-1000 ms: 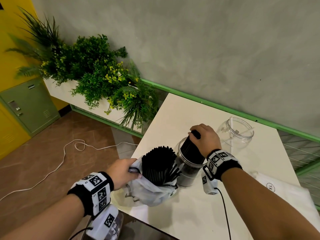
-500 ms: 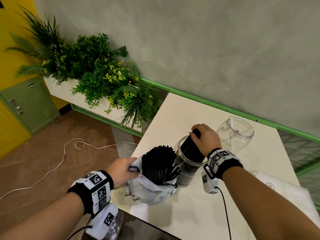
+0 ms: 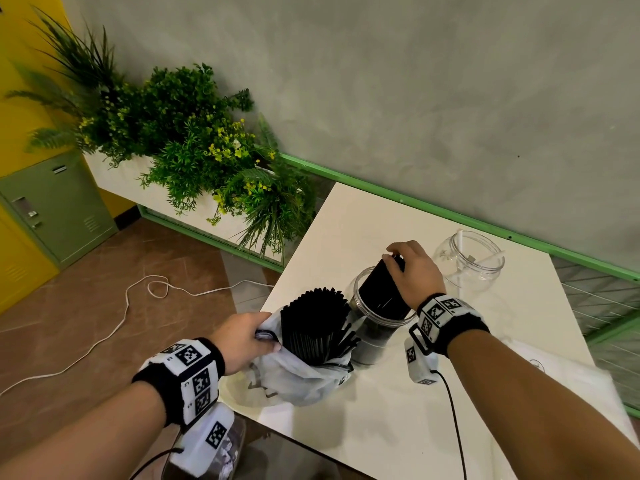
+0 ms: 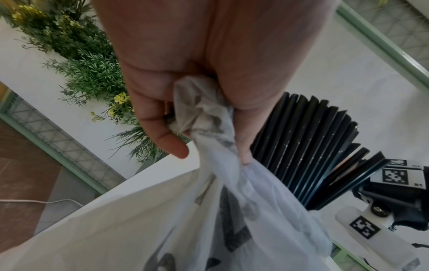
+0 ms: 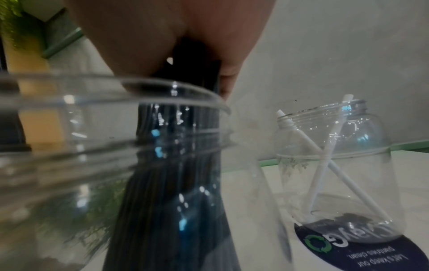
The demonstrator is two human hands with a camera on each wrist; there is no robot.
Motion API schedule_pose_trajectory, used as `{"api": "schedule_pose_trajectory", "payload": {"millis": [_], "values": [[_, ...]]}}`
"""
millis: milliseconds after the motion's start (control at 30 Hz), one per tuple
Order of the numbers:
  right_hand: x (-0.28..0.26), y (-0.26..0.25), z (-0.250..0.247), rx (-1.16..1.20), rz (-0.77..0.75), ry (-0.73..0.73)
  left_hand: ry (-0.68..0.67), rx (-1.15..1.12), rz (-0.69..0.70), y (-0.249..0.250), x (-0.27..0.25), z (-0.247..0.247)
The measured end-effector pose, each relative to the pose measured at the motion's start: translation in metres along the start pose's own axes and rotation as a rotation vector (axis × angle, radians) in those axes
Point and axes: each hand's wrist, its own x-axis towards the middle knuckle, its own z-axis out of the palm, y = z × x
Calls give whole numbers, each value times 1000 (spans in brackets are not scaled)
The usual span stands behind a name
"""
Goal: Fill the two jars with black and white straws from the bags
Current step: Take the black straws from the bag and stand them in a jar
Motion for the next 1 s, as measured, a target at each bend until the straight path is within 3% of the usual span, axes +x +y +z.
{"api": "schedule_pose_trajectory", "payload": {"millis": [233, 633, 767, 867, 1000], "values": [[-1, 2, -4, 122, 32, -8, -14, -35, -8, 2, -1, -2], [-6, 6, -12, 4, 85, -150, -8, -21, -14, 6, -3, -1], [-13, -12, -24, 2, 35, -4, -4, -16, -18, 10, -5, -1], [-43, -43, -33, 278, -41, 137, 3, -19, -8, 12, -4, -1], [-114, -70, -9, 672, -39, -62, 2, -27, -13, 13, -6, -1]]}}
